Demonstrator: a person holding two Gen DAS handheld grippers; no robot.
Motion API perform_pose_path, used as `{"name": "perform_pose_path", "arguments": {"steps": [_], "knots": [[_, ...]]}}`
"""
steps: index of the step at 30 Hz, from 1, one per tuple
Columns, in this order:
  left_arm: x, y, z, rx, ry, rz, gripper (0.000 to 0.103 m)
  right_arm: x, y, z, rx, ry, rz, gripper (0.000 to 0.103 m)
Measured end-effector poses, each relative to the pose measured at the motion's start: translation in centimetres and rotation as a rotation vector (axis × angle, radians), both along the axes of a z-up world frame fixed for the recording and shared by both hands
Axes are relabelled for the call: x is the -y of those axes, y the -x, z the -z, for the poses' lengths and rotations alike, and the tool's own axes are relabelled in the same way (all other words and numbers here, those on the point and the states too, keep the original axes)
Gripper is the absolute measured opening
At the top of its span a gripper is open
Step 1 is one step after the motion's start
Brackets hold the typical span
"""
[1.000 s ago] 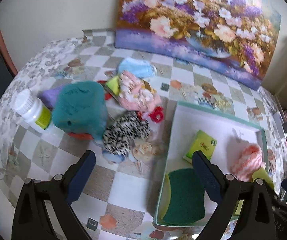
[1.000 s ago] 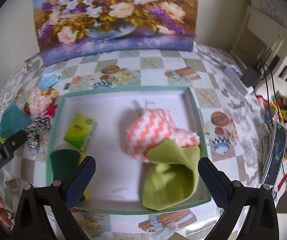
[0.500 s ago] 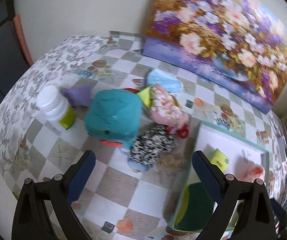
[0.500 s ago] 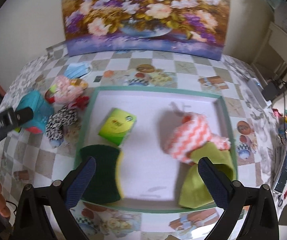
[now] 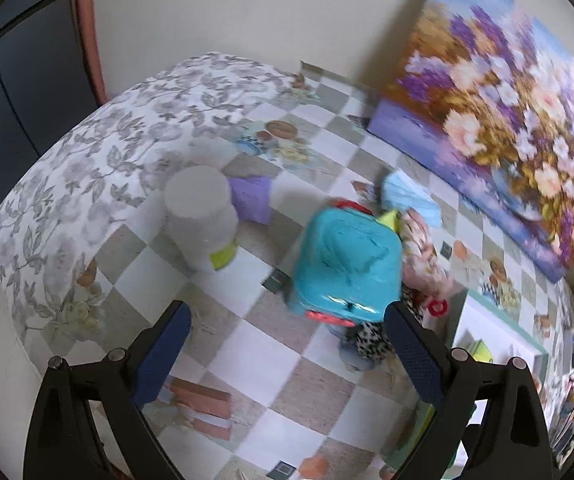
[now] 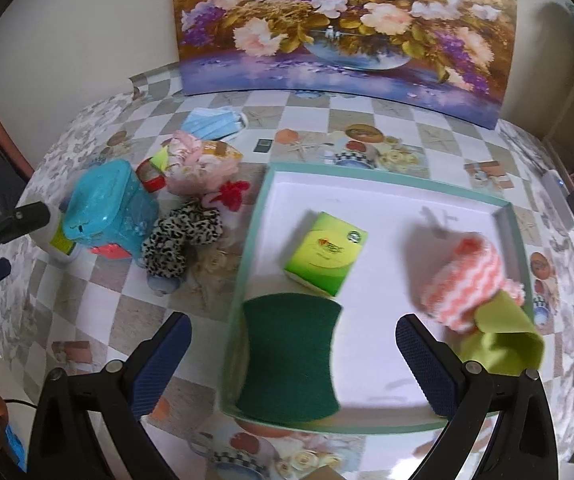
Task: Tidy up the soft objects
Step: 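Move both tools away from the tray toward the pile of items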
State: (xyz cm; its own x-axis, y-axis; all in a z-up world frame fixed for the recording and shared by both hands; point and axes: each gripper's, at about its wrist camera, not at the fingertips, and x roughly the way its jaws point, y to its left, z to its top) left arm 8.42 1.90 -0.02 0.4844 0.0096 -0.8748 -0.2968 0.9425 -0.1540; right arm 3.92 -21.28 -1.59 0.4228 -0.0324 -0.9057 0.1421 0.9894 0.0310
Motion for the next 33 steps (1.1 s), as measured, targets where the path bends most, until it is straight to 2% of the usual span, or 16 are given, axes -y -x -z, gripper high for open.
{"name": "perform_pose_path", "arguments": {"steps": [5, 8, 14, 17, 19, 23, 28, 33], "knots": [[-2.2, -0.1, 0.2, 0.003, 0.025, -0.050, 0.097, -0.9, -0.7, 0.0, 0.025, 0.005, -0.013, 0.103], [-2.8, -0.2, 0.3, 0.013, 0.040, -0.049, 0.097, -1.3, -1.2, 0.2, 0.026, -0.008, -0.032, 0.103], [-2.6, -0.7, -0.1, 0.053, 0.021, -0.030, 0.103, -1.8, -2.4, 0.2, 0.036, -0.040, -0.049, 0.103], [-2.7, -1.2, -0.1, 0.036, 0.047, -0.015, 0.103, -1.4, -3.1, -0.2, 0.040, -0.083, -0.024, 0.103], [-2.8, -1.7, -0.1, 0.014, 0.035, -0.018, 0.103, -0.9, -3.4, -0.3, 0.041, -0.125, 0.003, 0.103], [-2.7, -2.8, -0.4, -0.015, 0.025, -0.014, 0.103, -0.2, -4.6, -0.5, 0.031, -0.112, 0.031, 0.103], [-1.5, -5.2, -1.7, -0.014, 0.044, 0.023, 0.103, 0.4, -6.5, -1.9, 0.041, -0.132, 0.041, 0.103], [1.1, -8.2, -2.6, -0.018, 0.058, 0.131, 0.103, 0.7, -8.5, -3.2, 0.063, -0.152, 0.043, 0.103]]}}
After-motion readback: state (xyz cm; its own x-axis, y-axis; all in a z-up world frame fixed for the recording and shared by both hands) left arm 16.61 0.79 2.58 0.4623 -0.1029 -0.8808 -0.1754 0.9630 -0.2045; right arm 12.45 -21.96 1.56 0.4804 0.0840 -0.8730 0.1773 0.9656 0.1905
